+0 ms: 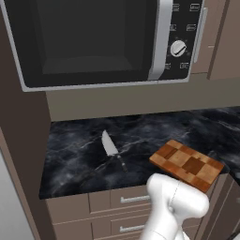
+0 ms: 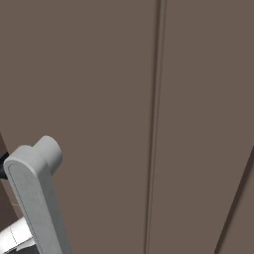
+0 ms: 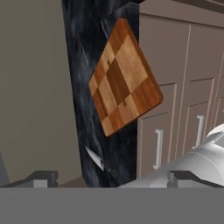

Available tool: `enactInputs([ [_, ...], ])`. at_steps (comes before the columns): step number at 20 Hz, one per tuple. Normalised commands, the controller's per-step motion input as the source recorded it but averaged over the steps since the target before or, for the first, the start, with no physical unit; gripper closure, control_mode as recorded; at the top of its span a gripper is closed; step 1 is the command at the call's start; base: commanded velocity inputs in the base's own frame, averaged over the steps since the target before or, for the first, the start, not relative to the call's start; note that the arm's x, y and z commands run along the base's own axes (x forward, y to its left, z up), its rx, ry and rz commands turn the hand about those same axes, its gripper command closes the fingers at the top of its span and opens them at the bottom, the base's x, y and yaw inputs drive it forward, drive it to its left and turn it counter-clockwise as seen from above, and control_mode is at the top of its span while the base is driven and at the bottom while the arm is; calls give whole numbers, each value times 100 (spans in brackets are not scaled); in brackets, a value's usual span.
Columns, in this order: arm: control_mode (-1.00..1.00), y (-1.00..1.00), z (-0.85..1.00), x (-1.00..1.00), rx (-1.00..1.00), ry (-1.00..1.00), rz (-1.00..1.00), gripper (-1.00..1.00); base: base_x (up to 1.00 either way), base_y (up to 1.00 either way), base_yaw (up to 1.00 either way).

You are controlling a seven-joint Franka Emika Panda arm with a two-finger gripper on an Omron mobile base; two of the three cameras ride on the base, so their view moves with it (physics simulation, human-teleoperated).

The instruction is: Move the cutting board and knife to the sink. Then move spray from the cabinet to the counter.

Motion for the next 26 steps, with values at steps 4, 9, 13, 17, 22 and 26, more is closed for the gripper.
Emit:
enactInputs([
  [4, -100, 1, -16, 21, 0, 0, 0, -100, 0, 0, 0],
  [9, -100, 0, -19, 8, 0, 0, 0, -100, 0, 0, 0],
  [13, -100, 0, -22, 0, 0, 0, 0, -100, 0, 0, 0],
  [17, -100, 0, -14, 7, 0, 0, 0, -100, 0, 0, 0],
  [22, -100, 0, -5, 14, 3, 0, 0, -100, 0, 0, 0],
  [26, -100, 0, -12, 10, 4, 0, 0, -100, 0, 0, 0],
])
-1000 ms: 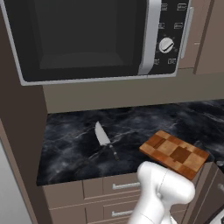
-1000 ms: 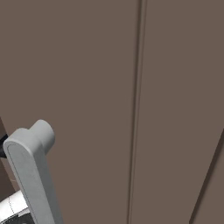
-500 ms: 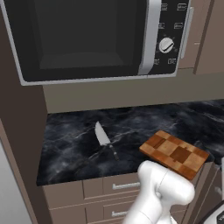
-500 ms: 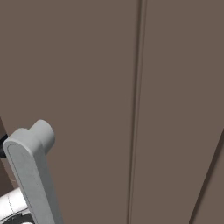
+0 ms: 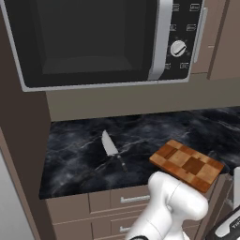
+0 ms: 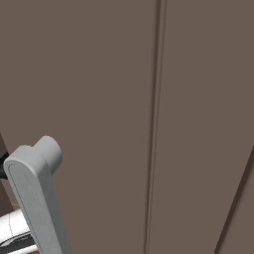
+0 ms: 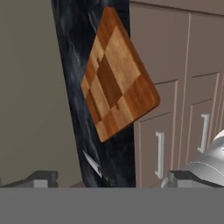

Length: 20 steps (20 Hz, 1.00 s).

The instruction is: Move the cutting board and knife to the sink. Then move spray from the cabinet to the counter.

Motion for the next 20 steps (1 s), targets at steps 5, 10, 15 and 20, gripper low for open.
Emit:
enactInputs([
  [5, -100, -5, -17, 3, 6, 0, 0, -100, 0, 0, 0],
  [10, -100, -6, -16, 3, 4, 0, 0, -100, 0, 0, 0],
  [15, -100, -1, -13, 11, 2, -3, 0, -100, 0, 0, 0],
  [20, -100, 0, -11, 17, 0, -4, 0, -100, 0, 0, 0],
])
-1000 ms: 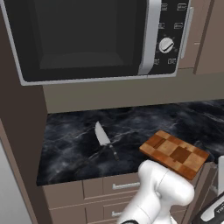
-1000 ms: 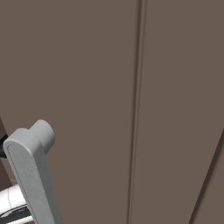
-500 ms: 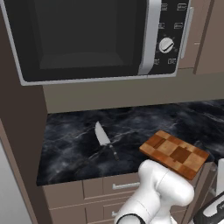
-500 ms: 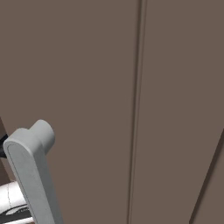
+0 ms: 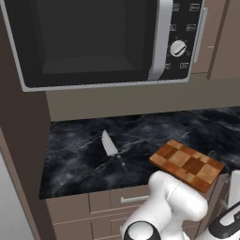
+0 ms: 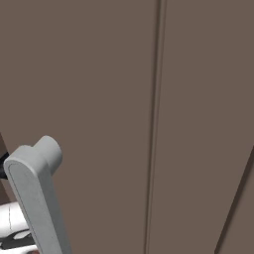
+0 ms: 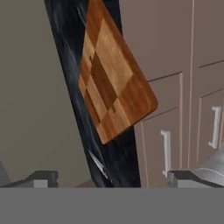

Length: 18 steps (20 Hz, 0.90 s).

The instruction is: Move the cutting board and knife to the sink. Then move spray from the cabinet to the counter.

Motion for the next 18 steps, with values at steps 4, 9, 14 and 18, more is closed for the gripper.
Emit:
enactInputs([
  [4, -100, 0, -11, 20, 0, -5, 0, -100, 0, 0, 0],
  [9, -100, 0, -13, 17, 0, -5, 0, -100, 0, 0, 0],
  [14, -100, -1, -15, 12, 0, -5, 0, -100, 0, 0, 0],
  [18, -100, -3, -15, 12, 0, -6, 0, -100, 0, 0, 0],
])
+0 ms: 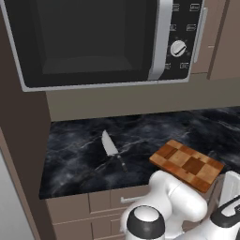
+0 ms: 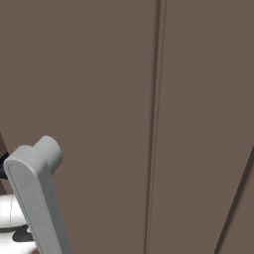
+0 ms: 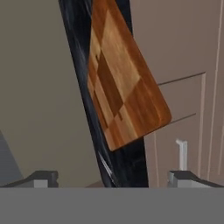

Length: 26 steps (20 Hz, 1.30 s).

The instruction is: Move the cutting board and knife to the sink. Then move spray from the cabinet to the counter.

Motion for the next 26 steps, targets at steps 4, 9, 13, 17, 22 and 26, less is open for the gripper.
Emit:
enactInputs([
  [4, -100, -3, -15, 12, 0, -5, 1, -100, 0, 0, 0],
  [9, -100, -6, -12, 8, 0, -4, 2, -100, 0, 0, 0],
  [13, -100, -13, -15, 5, 0, -2, 3, -100, 0, 0, 0],
  [17, -100, -14, -16, 5, 0, 0, 3, -100, 0, 0, 0],
  [22, -100, -10, -12, 9, 0, -3, 4, -100, 0, 0, 0],
  [26, -100, -6, -10, 12, 0, -4, 4, -100, 0, 0, 0],
])
